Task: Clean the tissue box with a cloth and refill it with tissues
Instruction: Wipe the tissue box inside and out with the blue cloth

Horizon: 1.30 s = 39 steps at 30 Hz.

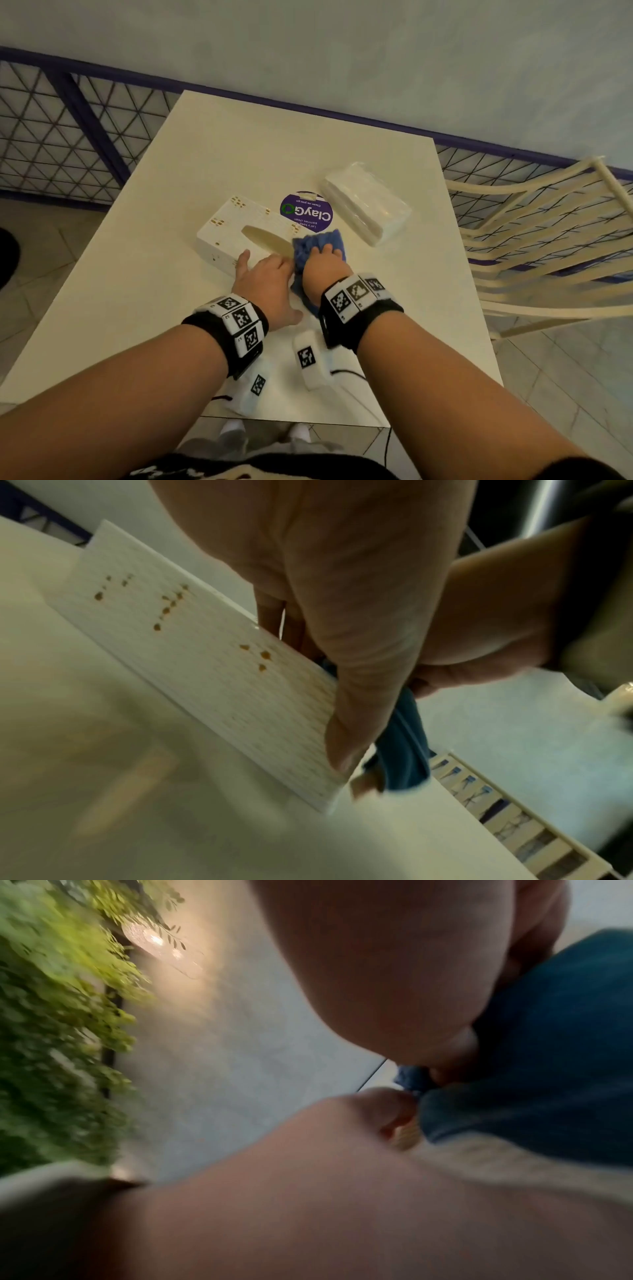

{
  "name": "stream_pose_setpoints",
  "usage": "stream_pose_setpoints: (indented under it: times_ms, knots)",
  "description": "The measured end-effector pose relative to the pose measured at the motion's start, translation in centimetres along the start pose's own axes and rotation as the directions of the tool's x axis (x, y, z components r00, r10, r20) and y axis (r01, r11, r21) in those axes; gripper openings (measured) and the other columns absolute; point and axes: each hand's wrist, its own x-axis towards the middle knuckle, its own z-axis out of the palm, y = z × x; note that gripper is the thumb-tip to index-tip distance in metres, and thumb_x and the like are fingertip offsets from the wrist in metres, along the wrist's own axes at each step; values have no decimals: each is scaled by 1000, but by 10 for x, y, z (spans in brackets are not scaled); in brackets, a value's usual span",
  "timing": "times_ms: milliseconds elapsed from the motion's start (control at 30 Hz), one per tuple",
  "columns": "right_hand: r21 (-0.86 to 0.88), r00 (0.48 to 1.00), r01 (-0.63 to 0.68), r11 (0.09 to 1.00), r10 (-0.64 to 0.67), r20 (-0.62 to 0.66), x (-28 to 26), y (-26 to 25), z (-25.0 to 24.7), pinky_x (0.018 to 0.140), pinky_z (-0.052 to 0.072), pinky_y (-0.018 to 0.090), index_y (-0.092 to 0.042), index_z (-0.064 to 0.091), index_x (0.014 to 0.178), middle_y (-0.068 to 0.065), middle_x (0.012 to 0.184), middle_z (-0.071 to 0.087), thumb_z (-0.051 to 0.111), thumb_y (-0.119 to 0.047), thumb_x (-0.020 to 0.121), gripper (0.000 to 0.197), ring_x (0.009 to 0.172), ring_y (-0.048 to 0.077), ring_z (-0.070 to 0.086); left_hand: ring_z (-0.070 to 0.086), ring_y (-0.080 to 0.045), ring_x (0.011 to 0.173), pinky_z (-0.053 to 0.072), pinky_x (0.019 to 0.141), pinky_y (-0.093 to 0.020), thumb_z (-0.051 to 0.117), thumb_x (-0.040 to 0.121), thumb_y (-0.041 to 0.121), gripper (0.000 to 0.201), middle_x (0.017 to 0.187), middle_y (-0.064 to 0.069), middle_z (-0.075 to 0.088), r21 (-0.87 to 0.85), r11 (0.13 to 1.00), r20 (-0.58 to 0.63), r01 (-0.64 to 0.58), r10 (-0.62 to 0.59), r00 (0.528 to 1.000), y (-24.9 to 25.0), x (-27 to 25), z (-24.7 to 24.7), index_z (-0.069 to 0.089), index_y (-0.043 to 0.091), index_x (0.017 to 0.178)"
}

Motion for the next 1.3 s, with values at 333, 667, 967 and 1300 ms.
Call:
stream_pose_setpoints:
  times_ms: [333, 667, 967, 1300]
  knots:
    - [56, 993, 12, 998, -5, -116, 8, 0, 8, 117, 20, 44, -14, 15, 152, 11, 161, 7, 46, -31, 96, 66, 147, 30, 11, 49, -14, 118, 3, 111, -51, 66, 62, 47, 73, 121, 8, 50, 15, 999, 110, -29, 27, 994, -3, 3, -16, 42, 31, 129]
    - [303, 984, 126, 945, -80, -162, -40, 46, -44, 70, 41, 28, -3, 70, 97, 13, 85, 60, 59, -14, 85, 20, 81, 26, 56, 40, -10, 130, -6, 115, -49, 51, 78, 30, 70, 144, 11, 38, 2, 996, 163, -84, 83, 983, -13, 1, -27, 27, 34, 144]
    - [522, 907, 82, 849, 154, -393, -45, 107, -75, 83, 48, 40, 4, 64, 108, 24, 107, 67, 53, -9, 90, 24, 99, 38, 60, 45, -9, 126, -21, 111, -51, 41, 58, 91, 95, 133, 13, 47, 56, 990, 158, -126, 116, 981, -7, -28, -25, 41, 34, 134]
    - [368, 923, 290, 883, -156, -351, -51, 32, -35, 79, 41, 27, -13, 58, 120, 11, 115, 65, 50, -12, 91, 30, 103, 30, 59, 11, -18, 145, -11, 115, -41, 68, 73, 58, 93, 159, 6, 11, 22, 993, 329, -117, 103, 939, -44, -18, -47, 24, 26, 148]
